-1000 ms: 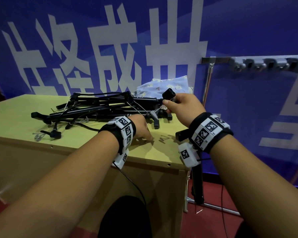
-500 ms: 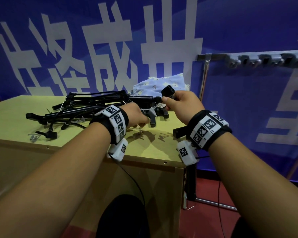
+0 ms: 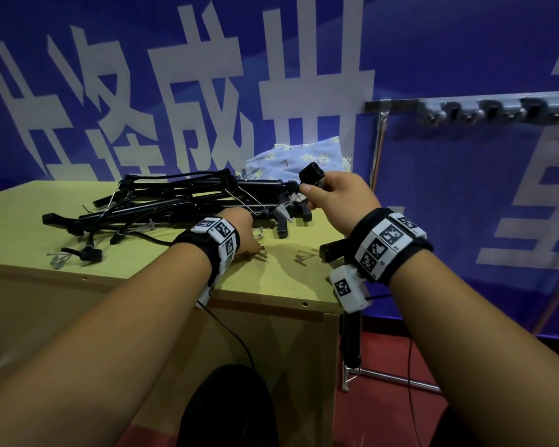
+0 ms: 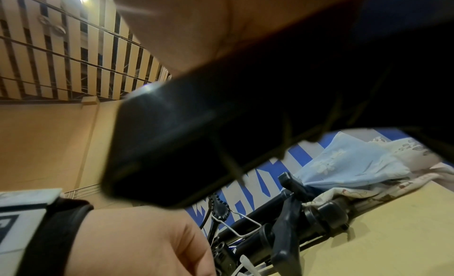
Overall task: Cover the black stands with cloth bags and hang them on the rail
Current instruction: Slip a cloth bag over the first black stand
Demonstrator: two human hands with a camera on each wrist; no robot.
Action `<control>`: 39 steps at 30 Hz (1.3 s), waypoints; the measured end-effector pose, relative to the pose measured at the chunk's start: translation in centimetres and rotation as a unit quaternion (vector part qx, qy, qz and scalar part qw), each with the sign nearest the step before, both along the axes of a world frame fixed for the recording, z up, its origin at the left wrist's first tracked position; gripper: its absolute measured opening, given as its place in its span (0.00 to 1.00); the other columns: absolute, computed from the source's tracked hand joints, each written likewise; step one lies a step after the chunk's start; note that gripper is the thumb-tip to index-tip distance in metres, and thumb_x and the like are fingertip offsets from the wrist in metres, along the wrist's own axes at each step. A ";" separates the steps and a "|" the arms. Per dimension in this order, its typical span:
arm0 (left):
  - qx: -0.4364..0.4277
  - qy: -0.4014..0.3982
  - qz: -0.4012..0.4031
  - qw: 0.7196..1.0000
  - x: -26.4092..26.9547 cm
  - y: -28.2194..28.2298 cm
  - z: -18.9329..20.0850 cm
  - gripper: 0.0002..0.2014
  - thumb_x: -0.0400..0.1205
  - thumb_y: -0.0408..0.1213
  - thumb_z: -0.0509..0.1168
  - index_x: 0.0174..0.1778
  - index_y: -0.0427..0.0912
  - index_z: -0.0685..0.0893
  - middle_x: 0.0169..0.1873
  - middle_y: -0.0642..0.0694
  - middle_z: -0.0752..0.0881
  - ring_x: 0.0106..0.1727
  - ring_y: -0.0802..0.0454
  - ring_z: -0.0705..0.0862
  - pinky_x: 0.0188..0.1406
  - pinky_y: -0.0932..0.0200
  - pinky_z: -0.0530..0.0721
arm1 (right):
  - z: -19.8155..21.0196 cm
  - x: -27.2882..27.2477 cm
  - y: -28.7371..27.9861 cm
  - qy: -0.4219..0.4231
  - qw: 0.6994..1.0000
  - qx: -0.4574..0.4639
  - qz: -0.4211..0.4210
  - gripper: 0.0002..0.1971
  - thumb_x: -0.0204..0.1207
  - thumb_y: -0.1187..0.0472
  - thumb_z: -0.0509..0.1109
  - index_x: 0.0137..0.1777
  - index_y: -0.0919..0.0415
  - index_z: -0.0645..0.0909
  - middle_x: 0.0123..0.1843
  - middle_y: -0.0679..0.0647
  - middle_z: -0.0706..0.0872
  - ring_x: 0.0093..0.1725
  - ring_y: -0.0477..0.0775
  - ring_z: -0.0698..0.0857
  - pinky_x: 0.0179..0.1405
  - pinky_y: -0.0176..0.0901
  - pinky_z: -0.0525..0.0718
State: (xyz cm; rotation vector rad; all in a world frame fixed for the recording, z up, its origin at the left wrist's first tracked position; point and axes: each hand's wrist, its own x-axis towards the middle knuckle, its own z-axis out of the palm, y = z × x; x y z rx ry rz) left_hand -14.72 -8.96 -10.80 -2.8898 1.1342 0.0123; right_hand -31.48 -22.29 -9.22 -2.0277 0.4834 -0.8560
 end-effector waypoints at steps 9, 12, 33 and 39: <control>-0.010 0.016 -0.009 1.000 -0.2 0.0 0.7 0.18 0.80 0.52 0.77 0.38 0.38 0.89 0.35 0.42 0.86 0.36 0.44 0.84 0.37 0.53 0.84 | 0.1 -0.1 -0.1 0.004 1.000 -0.003 -0.001 0.13 0.88 0.51 0.73 0.51 0.61 0.90 0.38 0.47 0.91 0.41 0.49 0.89 0.41 0.43 0.80; -0.060 0.037 -0.001 0.997 -0.3 0.3 1.5 0.18 0.82 0.50 0.76 0.37 0.37 0.88 0.33 0.43 0.86 0.34 0.44 0.85 0.38 0.53 0.86 | 0.1 -0.2 -0.1 -0.003 1.000 0.006 0.001 0.13 0.88 0.51 0.73 0.53 0.61 0.91 0.39 0.50 0.93 0.47 0.57 0.92 0.49 0.50 0.86; -0.501 0.421 -0.092 0.750 -4.7 -5.3 5.1 0.10 0.84 0.21 0.70 0.61 0.29 0.88 0.47 0.33 0.90 0.39 0.51 0.93 0.43 0.63 0.92 | -0.4 -2.9 -4.5 -0.072 0.995 0.053 -0.052 0.10 0.91 0.47 0.67 0.57 0.50 0.86 0.46 0.41 0.96 0.34 0.43 0.83 0.45 0.49 0.82; -0.522 0.403 -0.111 0.744 -5.9 -9.7 3.7 0.10 0.81 0.36 0.79 0.57 0.41 0.92 0.52 0.41 0.94 0.48 0.48 0.93 0.53 0.52 0.93 | -1.0 -4.9 -6.2 -0.089 0.990 0.079 -0.069 0.11 0.92 0.51 0.66 0.59 0.55 0.86 0.49 0.43 0.97 0.25 0.41 0.80 0.29 0.36 0.81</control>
